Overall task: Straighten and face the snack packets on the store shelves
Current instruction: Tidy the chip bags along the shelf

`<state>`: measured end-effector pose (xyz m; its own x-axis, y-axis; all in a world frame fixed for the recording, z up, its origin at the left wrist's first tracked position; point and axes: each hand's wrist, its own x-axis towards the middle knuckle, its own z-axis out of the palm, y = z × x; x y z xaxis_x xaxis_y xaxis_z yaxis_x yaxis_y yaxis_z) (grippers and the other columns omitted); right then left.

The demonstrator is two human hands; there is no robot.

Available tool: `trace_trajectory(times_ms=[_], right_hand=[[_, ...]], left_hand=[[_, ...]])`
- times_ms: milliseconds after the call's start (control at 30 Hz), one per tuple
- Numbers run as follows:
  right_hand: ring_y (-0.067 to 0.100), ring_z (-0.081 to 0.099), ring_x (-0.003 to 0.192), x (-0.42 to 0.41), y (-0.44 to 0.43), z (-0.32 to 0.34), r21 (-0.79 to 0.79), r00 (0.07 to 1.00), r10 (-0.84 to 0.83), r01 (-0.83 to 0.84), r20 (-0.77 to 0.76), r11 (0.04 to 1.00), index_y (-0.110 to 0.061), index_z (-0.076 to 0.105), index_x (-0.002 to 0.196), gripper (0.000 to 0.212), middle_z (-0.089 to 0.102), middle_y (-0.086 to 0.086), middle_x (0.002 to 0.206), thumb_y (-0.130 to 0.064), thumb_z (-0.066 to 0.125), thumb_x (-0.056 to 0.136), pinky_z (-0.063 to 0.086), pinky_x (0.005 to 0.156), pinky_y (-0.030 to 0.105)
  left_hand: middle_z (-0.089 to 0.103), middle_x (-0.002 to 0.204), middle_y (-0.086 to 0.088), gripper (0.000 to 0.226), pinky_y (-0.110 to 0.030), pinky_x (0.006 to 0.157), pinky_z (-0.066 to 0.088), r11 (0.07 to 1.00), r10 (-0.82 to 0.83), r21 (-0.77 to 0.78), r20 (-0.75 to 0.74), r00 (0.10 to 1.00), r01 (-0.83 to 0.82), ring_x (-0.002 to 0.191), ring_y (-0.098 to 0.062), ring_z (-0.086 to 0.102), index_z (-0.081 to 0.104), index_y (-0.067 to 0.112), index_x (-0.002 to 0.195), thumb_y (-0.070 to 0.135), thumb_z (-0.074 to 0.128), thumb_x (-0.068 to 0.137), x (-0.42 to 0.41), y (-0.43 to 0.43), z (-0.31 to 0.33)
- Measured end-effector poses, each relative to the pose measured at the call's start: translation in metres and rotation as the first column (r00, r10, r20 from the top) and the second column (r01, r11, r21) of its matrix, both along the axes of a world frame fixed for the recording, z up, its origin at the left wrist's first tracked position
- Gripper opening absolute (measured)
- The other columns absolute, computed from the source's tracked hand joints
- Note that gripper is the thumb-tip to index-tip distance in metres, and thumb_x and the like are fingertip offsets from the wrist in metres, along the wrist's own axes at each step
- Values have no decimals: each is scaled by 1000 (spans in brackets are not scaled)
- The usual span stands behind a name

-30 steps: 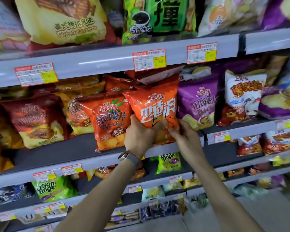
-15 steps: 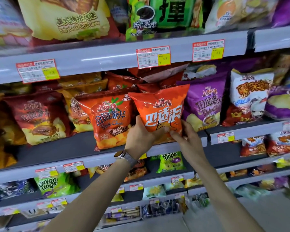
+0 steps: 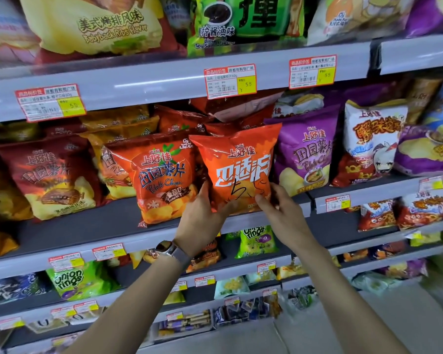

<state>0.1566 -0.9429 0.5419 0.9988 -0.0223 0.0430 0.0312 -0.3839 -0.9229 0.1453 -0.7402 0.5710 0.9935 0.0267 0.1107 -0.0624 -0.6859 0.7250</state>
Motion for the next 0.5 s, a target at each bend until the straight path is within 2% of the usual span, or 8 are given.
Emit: trace_trajectory(times_ms=[67,167,267,333,400,500], right_hand=[[8,55,113,-5,-2,3,-36,1000,3,-4,-31,999,-32,49,147,47,62,-18,122,-46,58,103,43,91,23],[13,54,125,-17,-4,11,-125,1000,15,-18,-26,992,-29,48,149,51,60,-7,140,-49,57,103,43,104,34],[18,51,135,-32,-2,19,-276,1000,-4,0,-13,961,-29,44,153,62,54,-5,149,-62,51,100,44,106,37],[19,58,128,-47,2,25,-343,1000,-15,10,-13,939,-34,44,151,63,58,-5,146,-66,49,97,49,102,40],[21,61,123,-65,10,31,-398,1000,-5,1,-10,917,-31,44,152,60,60,-1,144,-59,52,100,50,97,37],[21,45,142,-96,22,39,-525,1000,-6,16,20,851,-24,42,155,59,50,0,154,-51,53,104,44,109,39]], left_hand=[[74,99,10,42,-34,65,56,998,-39,56,19,999,38,78,-13,69,54,26,128,53,66,97,-9,8,0],[74,102,5,33,-35,71,56,984,-109,145,32,994,103,87,-21,71,56,23,125,45,62,101,-24,20,-1],[72,124,-1,41,-39,86,56,957,-167,245,18,986,158,107,-30,68,56,22,139,37,61,102,-41,30,3],[68,134,-1,43,-40,90,54,949,-198,254,19,980,187,117,-33,65,55,27,143,36,59,101,-55,37,6],[68,136,-3,44,-43,90,55,945,-213,253,7,977,205,119,-35,64,54,31,142,38,59,99,-69,45,9],[69,131,-5,41,-42,89,56,938,-203,278,-51,978,209,116,-34,66,57,28,139,44,57,102,-93,54,12]])
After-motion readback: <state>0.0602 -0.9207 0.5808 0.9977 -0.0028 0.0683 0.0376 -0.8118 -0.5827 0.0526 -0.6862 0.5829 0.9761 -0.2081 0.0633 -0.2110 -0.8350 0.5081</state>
